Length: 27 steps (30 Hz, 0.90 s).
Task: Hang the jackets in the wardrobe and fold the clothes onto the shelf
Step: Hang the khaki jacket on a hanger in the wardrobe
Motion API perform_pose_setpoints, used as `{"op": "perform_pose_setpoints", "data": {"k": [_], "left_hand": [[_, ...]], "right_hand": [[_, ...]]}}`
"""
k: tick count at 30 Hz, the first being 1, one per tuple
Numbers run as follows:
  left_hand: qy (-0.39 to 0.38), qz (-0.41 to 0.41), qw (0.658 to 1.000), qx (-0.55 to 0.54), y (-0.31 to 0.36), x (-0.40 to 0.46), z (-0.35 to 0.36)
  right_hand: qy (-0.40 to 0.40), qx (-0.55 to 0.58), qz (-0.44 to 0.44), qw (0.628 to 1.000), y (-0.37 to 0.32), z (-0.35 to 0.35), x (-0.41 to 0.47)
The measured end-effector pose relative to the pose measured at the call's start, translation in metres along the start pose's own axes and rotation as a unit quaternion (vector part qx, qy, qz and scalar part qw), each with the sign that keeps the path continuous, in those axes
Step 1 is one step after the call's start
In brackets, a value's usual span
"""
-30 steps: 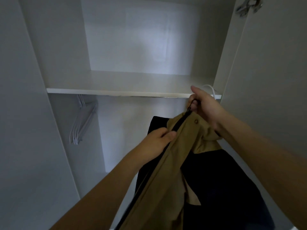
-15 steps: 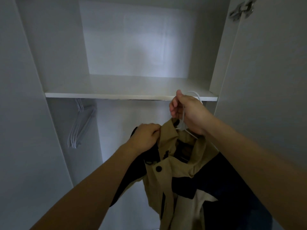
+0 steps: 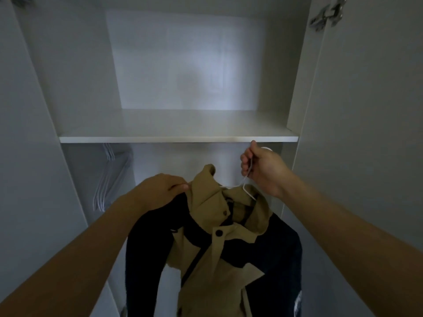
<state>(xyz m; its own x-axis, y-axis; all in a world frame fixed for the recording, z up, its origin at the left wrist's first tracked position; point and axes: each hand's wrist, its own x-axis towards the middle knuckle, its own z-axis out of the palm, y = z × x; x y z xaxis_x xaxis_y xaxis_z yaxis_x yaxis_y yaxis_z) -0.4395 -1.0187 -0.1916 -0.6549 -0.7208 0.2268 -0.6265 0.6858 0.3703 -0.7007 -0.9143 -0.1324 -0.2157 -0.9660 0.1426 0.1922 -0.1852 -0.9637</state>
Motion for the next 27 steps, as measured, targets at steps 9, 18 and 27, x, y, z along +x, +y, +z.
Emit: {"op": "perform_pose_setpoints", "data": {"k": [9,18,27], "left_hand": [[-0.237,-0.174,0.955,-0.036,0.009,-0.049,0.039],[0.053,-0.300,0.917,-0.258,-0.020,-0.056,0.091],[0.147,-0.331,0.875,-0.322,-0.092,0.029,0.135]], "right_hand": [[-0.001,-0.040,0.066,0.997,0.049,0.078,0.035],[-0.080,-0.423,0.075,0.899,0.119,0.117,0.109],[-0.108,-0.399,0.092,0.906,0.196,0.136,0.208]]}}
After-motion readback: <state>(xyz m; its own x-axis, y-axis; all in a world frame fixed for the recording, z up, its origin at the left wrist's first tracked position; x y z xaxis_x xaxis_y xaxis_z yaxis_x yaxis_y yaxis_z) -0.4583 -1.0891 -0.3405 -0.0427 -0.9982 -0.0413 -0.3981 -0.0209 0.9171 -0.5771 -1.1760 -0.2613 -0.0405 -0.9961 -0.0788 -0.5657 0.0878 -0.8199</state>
